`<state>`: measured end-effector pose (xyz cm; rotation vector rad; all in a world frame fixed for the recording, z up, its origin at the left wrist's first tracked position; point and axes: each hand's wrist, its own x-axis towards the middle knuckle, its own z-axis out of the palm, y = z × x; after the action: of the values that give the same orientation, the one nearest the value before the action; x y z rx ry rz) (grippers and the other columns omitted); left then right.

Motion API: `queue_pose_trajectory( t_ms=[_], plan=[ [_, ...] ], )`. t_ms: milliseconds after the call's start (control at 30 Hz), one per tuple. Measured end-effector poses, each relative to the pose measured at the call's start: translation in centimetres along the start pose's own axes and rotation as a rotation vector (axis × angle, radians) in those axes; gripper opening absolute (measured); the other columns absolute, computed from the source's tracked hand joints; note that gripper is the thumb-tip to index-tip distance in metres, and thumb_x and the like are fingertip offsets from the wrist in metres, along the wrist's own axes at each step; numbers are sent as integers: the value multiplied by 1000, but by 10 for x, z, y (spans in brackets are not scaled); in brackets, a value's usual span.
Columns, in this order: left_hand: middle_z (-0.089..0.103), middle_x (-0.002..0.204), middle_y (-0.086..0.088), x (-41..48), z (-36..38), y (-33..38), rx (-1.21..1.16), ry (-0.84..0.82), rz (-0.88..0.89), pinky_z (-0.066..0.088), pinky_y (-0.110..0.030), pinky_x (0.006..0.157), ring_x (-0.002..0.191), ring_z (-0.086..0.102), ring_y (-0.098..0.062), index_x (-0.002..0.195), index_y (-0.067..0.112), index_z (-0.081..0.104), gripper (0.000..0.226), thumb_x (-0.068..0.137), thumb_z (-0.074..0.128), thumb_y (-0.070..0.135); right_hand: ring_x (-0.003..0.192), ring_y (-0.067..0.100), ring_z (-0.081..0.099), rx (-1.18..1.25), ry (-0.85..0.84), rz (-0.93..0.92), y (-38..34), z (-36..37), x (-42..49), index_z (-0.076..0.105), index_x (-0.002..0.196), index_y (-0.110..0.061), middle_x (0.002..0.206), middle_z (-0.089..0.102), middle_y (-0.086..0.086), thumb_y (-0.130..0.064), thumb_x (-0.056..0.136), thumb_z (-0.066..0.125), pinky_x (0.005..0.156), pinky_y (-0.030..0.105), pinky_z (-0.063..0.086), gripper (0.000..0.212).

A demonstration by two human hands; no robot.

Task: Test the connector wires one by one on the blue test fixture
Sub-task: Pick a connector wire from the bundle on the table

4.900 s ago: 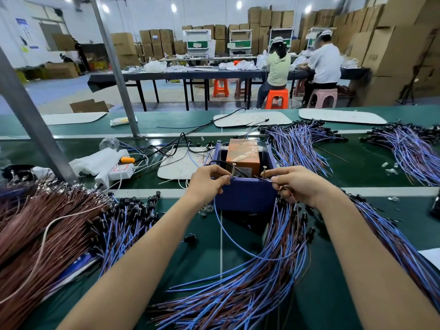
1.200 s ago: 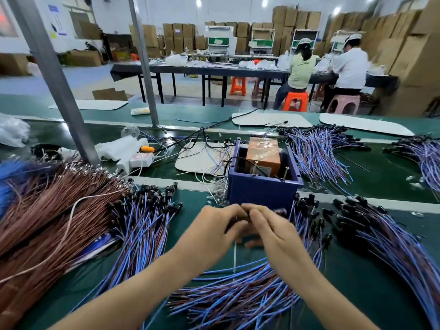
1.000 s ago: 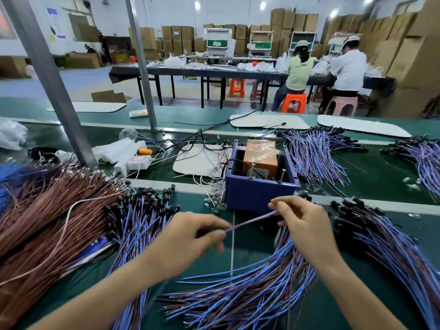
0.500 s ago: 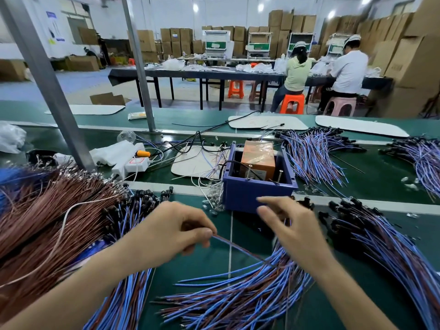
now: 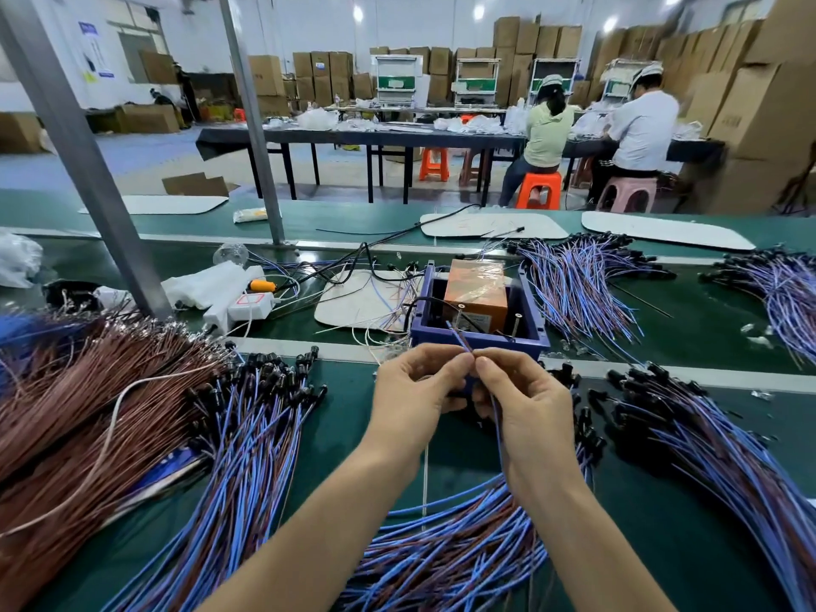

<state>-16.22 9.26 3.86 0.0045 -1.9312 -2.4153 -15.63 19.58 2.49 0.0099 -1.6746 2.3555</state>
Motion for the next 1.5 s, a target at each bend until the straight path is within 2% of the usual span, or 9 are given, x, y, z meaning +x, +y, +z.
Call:
queue_pose_trajectory(
  t_ms=[233, 367, 467, 567, 700, 900, 1033, 1333, 1500],
  plan=[
    [70, 69, 5, 8, 5, -3, -7, -19, -28, 48, -17, 51, 54, 59, -3, 81, 16, 62, 9, 88, 64, 10, 67, 12, 66, -7, 47, -51, 7, -5, 9, 73, 75, -18, 75, 73, 3, -3, 87, 64, 62, 21, 55, 21],
    [69, 64, -1, 21, -1, -3, -72, -10, -24, 45, -19, 44, 41, 48, -7, 82, 13, 50, 16, 93, 52, 3, 47, 8, 54, -86, 121, -74, 8, -19, 28, 70, 75, -18, 62, 66, -4, 1, 89, 60, 46, 18, 46, 26],
    [62, 56, 0, 38, -16, -4, 175, 7, 33, 40, -19, 39, 38, 42, -8, 80, 11, 54, 15, 93, 54, 4, 40, 7, 42, -307, 218, -66, 5, -44, 53, 69, 69, -20, 55, 59, -7, 1, 86, 61, 39, 16, 35, 28],
    [61, 57, -1, 58, -27, -4, 506, -15, 91, 39, -18, 42, 39, 43, -8, 73, 15, 59, 18, 91, 59, 11, 56, 7, 55, -628, 271, -87, 4, -64, 73, 68, 67, -27, 64, 65, -7, -9, 84, 67, 50, 17, 40, 25],
    [64, 57, 1, 78, -28, -10, 753, -19, 153, 36, -21, 54, 36, 44, 3, 69, 21, 62, 19, 88, 63, 19, 66, 2, 60, -775, 251, -123, 6, -70, 86, 69, 72, -26, 67, 65, -13, -15, 82, 72, 61, 15, 42, 16],
    [62, 55, 6, 93, -28, -17, 783, -17, 171, 39, -23, 62, 41, 47, 4, 68, 27, 62, 21, 88, 64, 22, 73, 14, 63, -795, 253, -145, 6, -74, 96, 71, 80, -17, 72, 67, -4, -15, 83, 71, 73, 25, 48, 5],
    [63, 56, 6, 96, -26, -18, 797, -19, 201, 34, -21, 56, 40, 46, 5, 69, 26, 61, 20, 89, 64, 25, 71, 8, 62, -790, 242, -138, 4, -75, 100, 70, 77, -21, 71, 67, -8, -17, 83, 72, 70, 23, 45, 8],
    [62, 56, 9, 103, -25, -20, 842, 10, 260, 37, -22, 60, 41, 46, 3, 71, 26, 61, 18, 90, 64, 26, 71, 11, 61, -717, 139, -79, 3, -72, 101, 68, 67, -26, 71, 68, -5, -13, 81, 73, 69, 25, 46, 20],
    [64, 58, 9, 104, -25, -22, 859, 33, 261, 40, -24, 62, 52, 50, 0, 74, 25, 62, 16, 90, 63, 27, 69, 12, 59, -667, 120, -45, 1, -73, 101, 69, 67, -24, 69, 68, -3, -12, 80, 73, 67, 24, 46, 19]
  ],
)
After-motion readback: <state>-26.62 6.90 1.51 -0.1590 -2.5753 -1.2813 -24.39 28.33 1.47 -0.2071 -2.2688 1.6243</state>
